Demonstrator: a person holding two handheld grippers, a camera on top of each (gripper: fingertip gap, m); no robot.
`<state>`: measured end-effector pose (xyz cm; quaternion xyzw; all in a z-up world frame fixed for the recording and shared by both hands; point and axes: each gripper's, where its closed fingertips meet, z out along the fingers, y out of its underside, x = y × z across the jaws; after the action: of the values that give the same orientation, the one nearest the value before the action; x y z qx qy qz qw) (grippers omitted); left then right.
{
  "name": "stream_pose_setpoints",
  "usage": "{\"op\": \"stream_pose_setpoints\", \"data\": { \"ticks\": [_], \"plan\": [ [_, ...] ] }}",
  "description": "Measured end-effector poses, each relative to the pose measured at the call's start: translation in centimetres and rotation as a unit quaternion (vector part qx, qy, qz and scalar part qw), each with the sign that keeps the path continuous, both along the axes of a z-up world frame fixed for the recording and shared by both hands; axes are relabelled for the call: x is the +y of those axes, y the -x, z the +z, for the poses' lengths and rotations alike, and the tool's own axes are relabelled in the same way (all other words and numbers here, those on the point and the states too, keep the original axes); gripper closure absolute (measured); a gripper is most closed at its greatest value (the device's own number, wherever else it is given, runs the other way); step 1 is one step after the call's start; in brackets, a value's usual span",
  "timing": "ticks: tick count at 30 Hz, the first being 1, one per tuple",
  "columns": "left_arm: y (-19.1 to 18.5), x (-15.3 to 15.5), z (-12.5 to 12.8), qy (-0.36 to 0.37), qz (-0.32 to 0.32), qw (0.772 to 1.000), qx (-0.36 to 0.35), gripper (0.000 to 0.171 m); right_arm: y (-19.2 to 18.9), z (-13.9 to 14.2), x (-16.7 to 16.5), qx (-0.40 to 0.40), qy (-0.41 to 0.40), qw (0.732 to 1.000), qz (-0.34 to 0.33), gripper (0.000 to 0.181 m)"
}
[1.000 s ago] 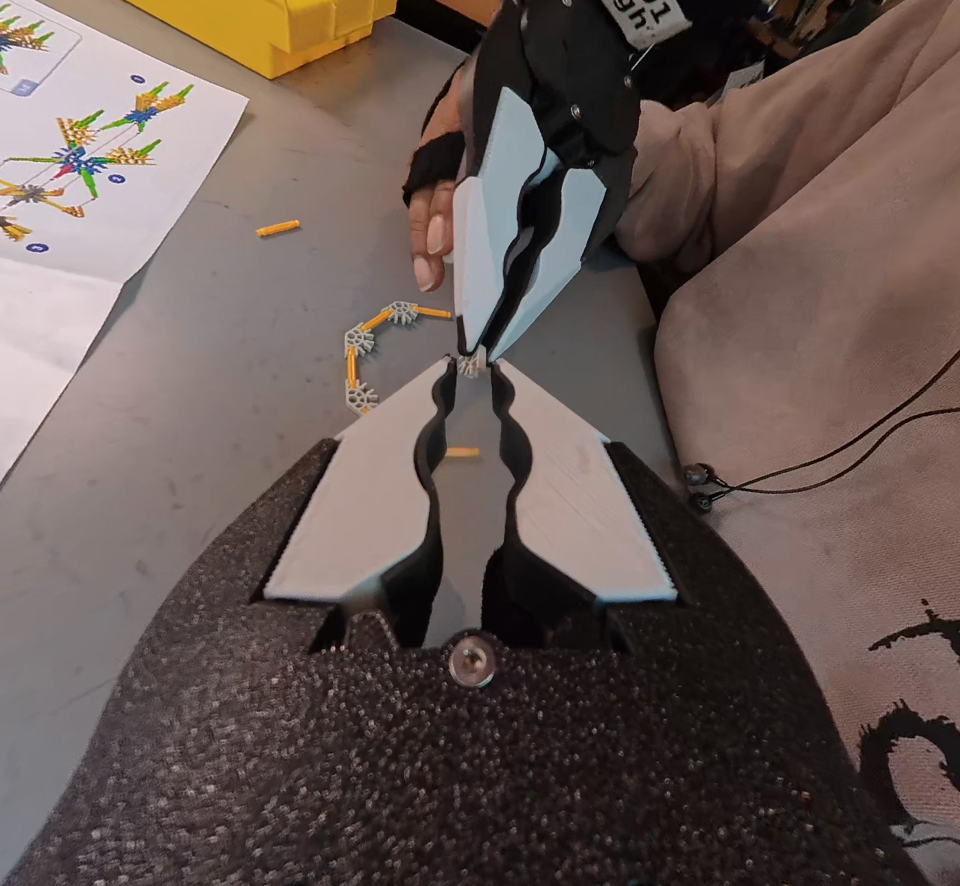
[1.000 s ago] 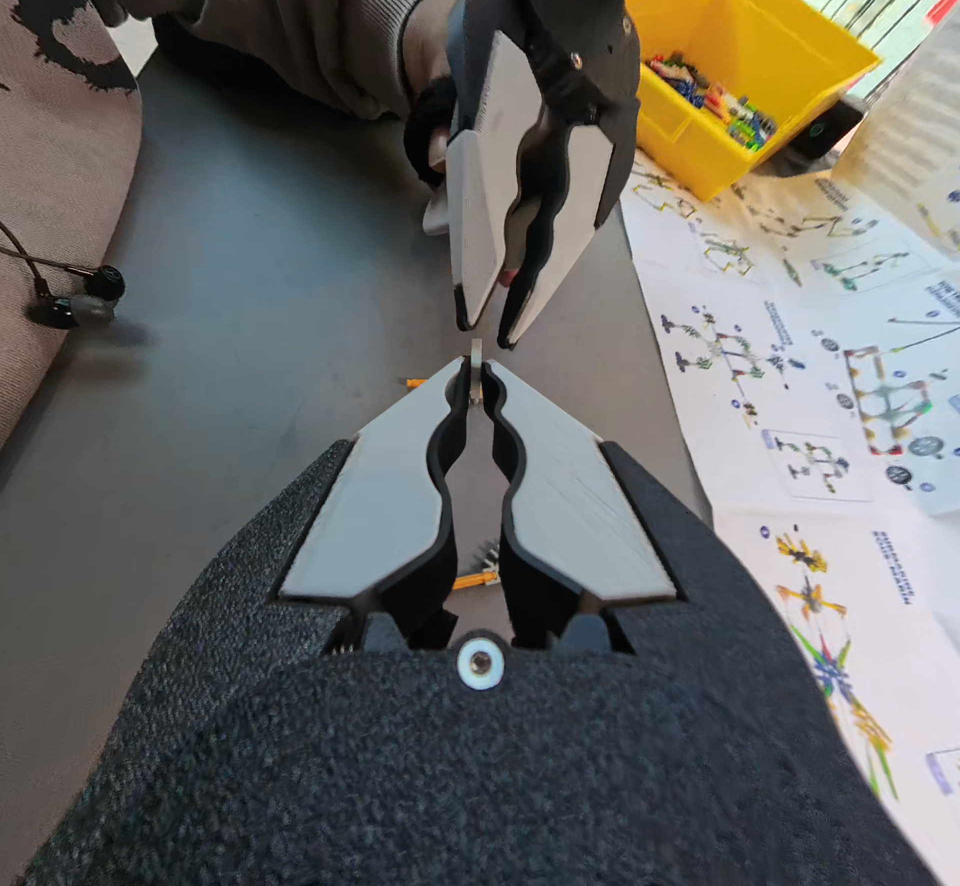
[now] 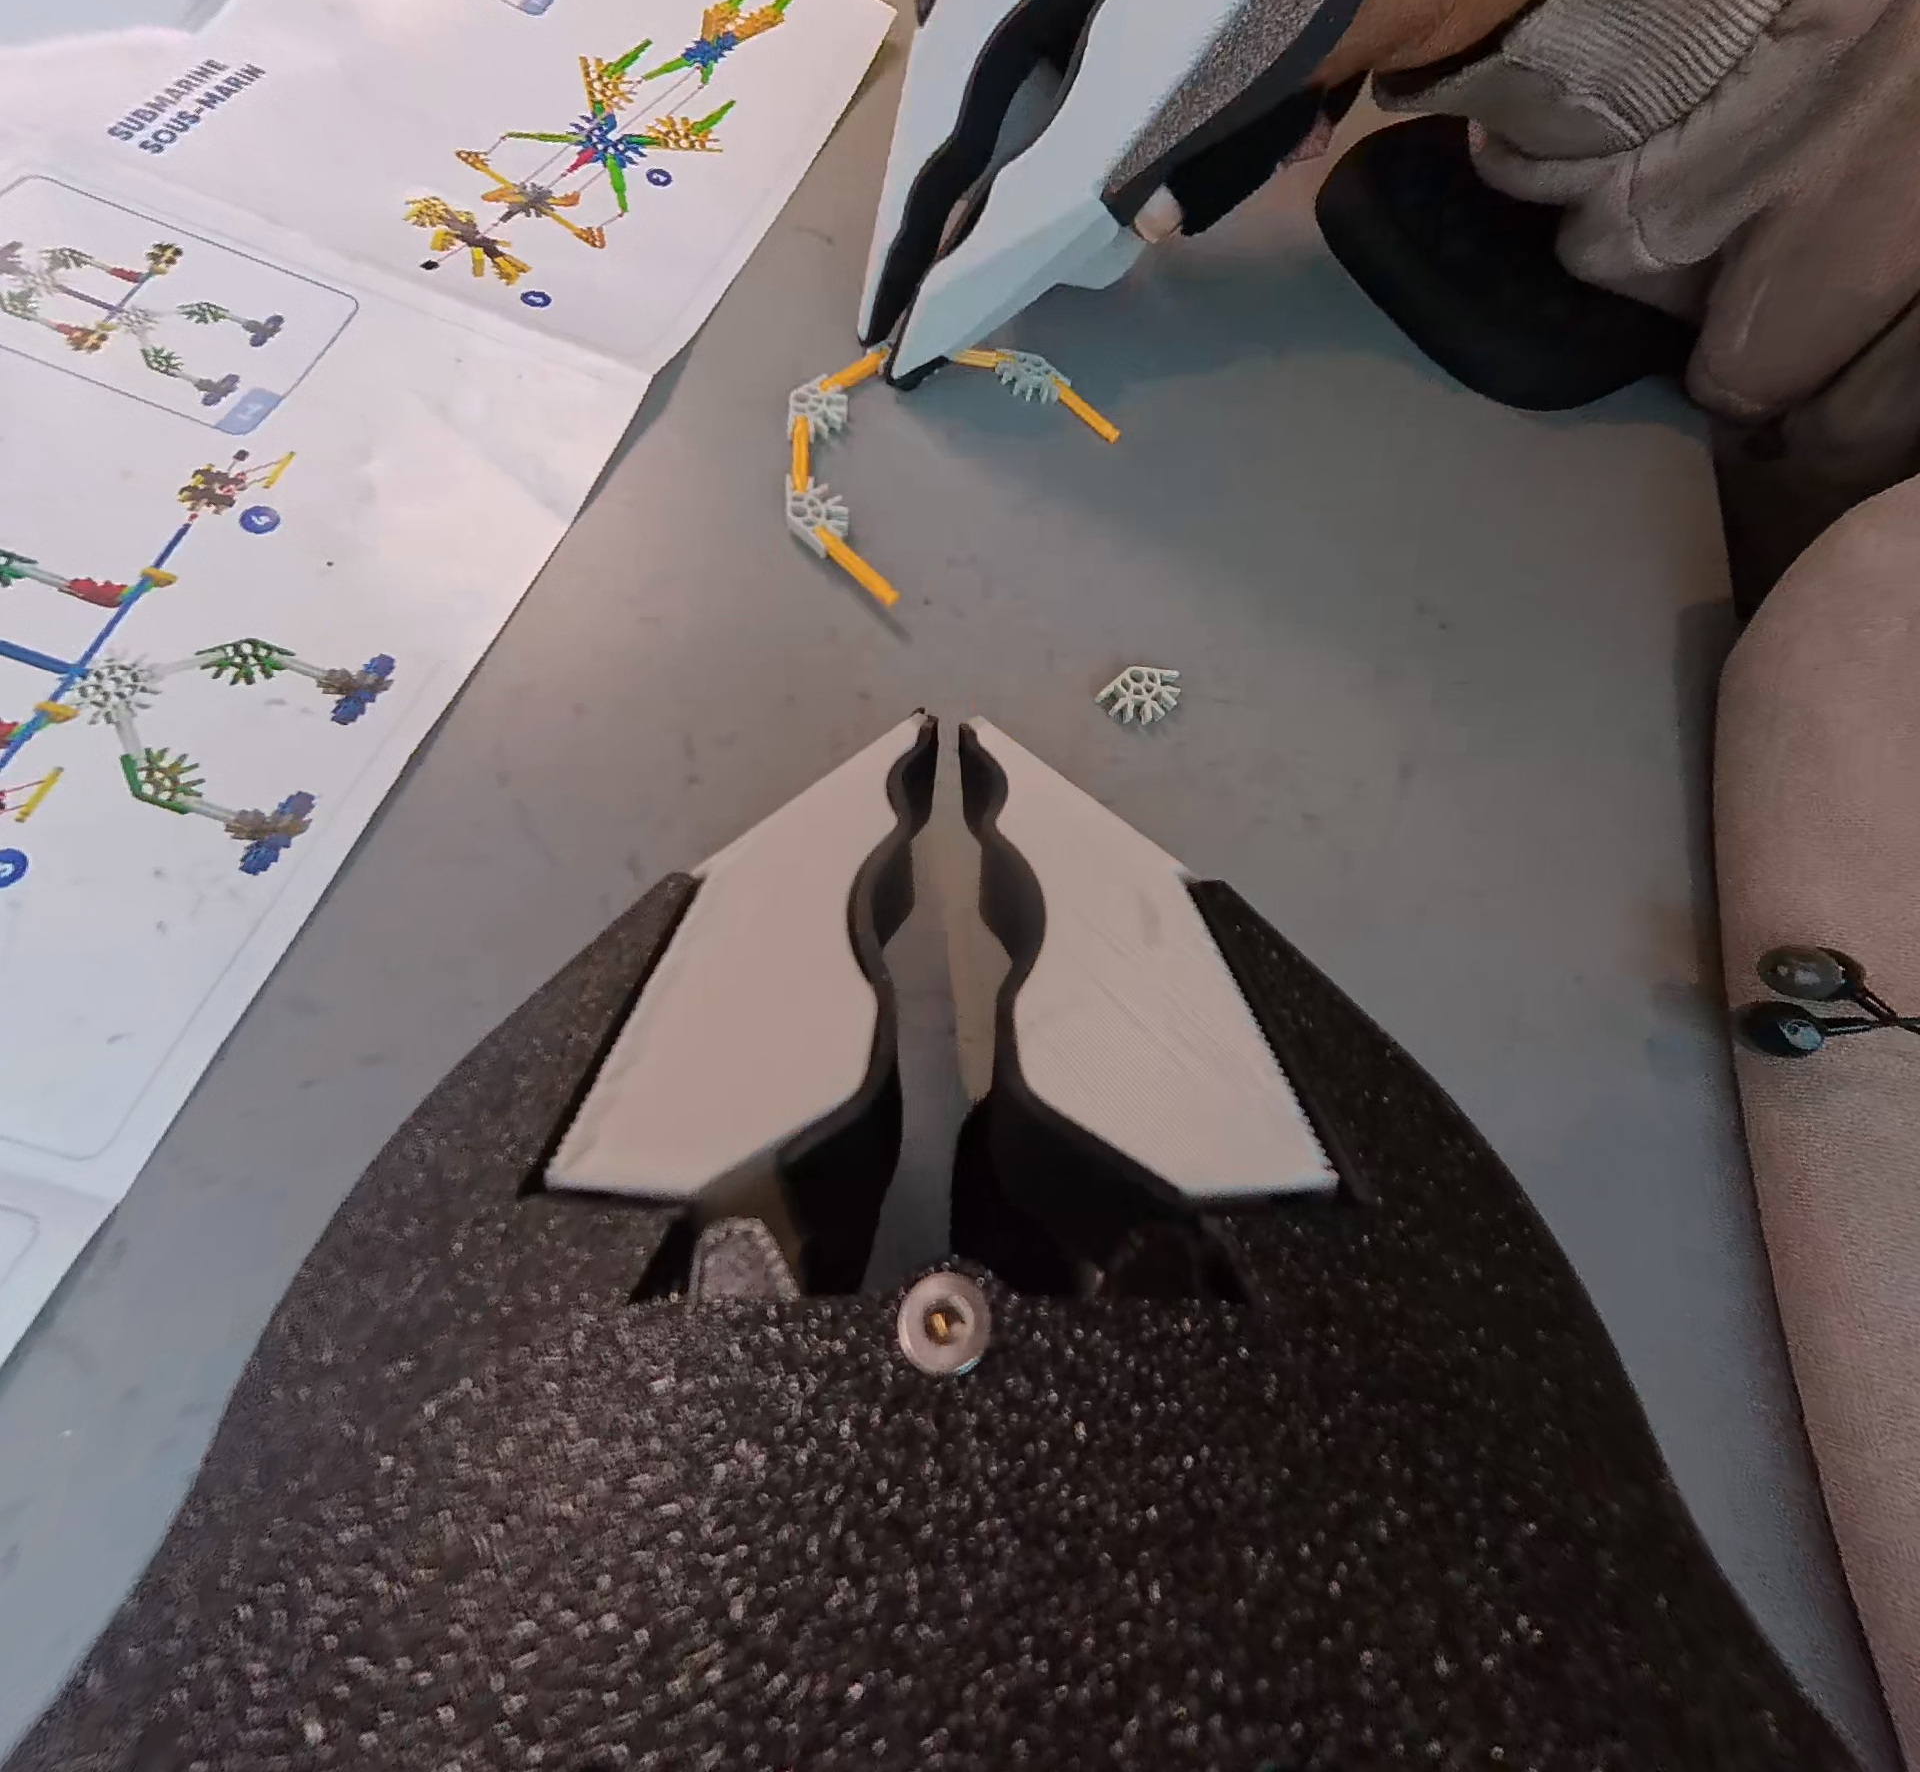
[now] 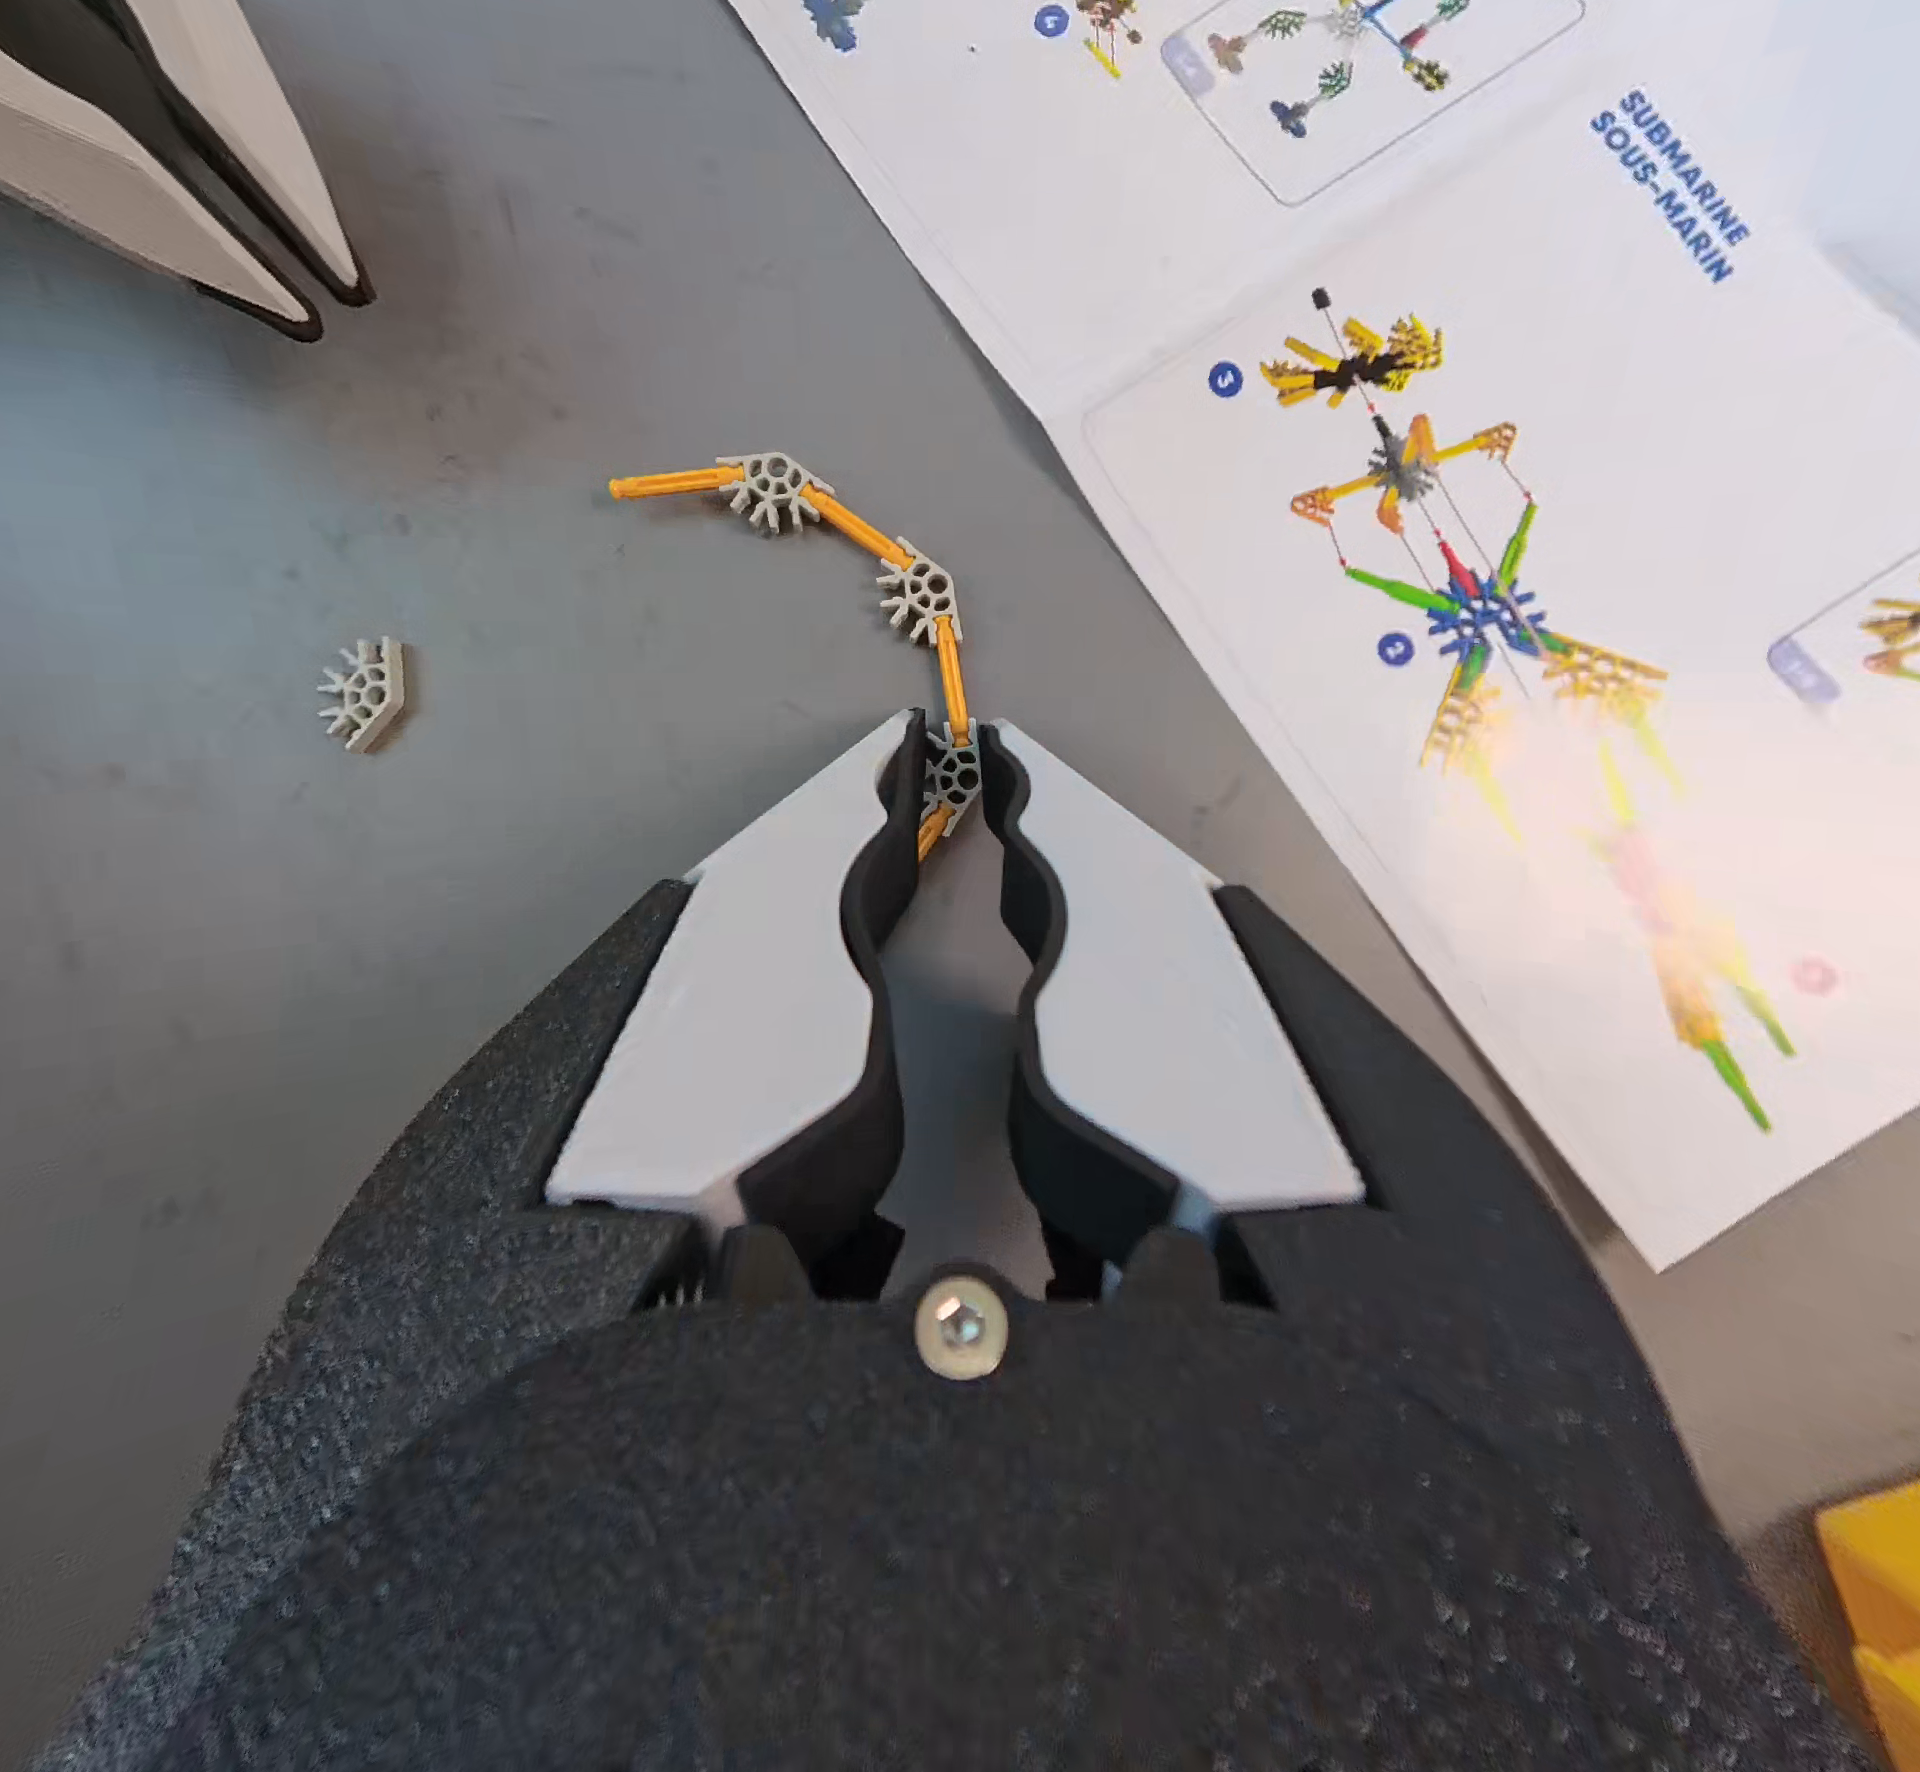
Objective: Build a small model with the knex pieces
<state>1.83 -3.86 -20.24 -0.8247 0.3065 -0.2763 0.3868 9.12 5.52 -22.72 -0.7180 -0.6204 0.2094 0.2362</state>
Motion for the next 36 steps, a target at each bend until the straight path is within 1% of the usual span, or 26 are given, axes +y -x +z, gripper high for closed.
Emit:
{"op": "stream_pose_setpoints", "data": {
  "ticks": [1,4,5,8,10,11,13,16,19,22,24,25,27,29,32,34,36],
  "plan": [
    [0.0,0.0,-0.1,0.001,0.001,1.000,0.002,0.166,-0.4,0.0,-0.4,0.000,0.006,1.000,-0.002,0.172],
    [-0.4,-0.3,-0.4,0.004,-0.013,1.000,0.007,0.165,-1.1,0.1,-2.6,-0.003,0.040,0.999,0.032,0.147],
    [-0.8,-0.6,-0.5,0.004,-0.025,1.000,0.008,0.164,-1.4,0.2,-3.7,-0.010,0.059,0.997,0.058,0.146],
    [-2.0,-1.6,-0.5,-0.009,-0.064,0.998,0.018,0.161,-2.6,0.5,-6.4,-0.025,0.103,0.986,0.128,0.159],
    [-2.9,-2.4,-0.5,-0.024,-0.094,0.995,0.027,0.159,-3.3,0.6,-7.2,-0.030,0.110,0.980,0.162,0.159],
    [-3.3,-2.7,-0.5,-0.032,-0.107,0.993,0.032,0.158,-3.4,0.6,-7.4,-0.024,0.107,0.979,0.174,0.159],
    [-3.9,-3.0,-0.6,-0.044,-0.122,0.991,0.043,0.153,-3.2,0.8,-7.0,-0.011,0.103,0.980,0.169,0.159],
    [-4.2,-2.5,-0.9,-0.061,-0.119,0.989,0.064,0.151,-2.2,1.1,-5.9,0.018,0.079,0.984,0.159,0.158],
    [-4.5,-1.7,-1.2,-0.072,-0.112,0.988,0.082,0.148,-1.2,1.5,-5.5,0.038,0.061,0.985,0.154,0.158],
    [-5.3,-1.8,-1.5,-0.072,-0.128,0.985,0.088,0.146,-0.2,1.9,-5.2,0.064,0.038,0.986,0.150,0.159],
    [-5.6,-1.9,-2.4,-0.063,-0.138,0.982,0.109,0.146,0.6,2.2,-4.9,0.084,0.010,0.985,0.151,0.160],
    [-5.7,-2.0,-2.4,-0.062,-0.143,0.982,0.107,0.149,0.9,2.3,-4.7,0.092,-0.003,0.984,0.152,0.161],
    [-5.6,-2.0,-2.5,-0.061,-0.139,0.981,0.117,0.154,1.4,2.5,-4.6,0.107,-0.022,0.981,0.157,0.161],
    [-5.3,-2.0,-2.5,-0.050,-0.129,0.983,0.121,0.154,1.7,2.4,-4.8,0.115,-0.029,0.980,0.162,0.161],
    [-4.1,-1.5,-2.3,-0.045,-0.091,0.986,0.131,0.155,1.7,2.0,-5.1,0.109,-0.034,0.978,0.172,0.161],
    [-3.0,-0.9,-1.7,-0.027,-0.050,0.993,0.101,0.155,1.6,1.6,-5.1,0.098,-0.036,0.979,0.173,0.160],
    [-1.5,0.0,-1.4,-0.001,-0.001,0.997,0.071,0.156,1.1,0.7,-5.2,0.072,-0.017,0.983,0.168,0.157]
  ]
}}
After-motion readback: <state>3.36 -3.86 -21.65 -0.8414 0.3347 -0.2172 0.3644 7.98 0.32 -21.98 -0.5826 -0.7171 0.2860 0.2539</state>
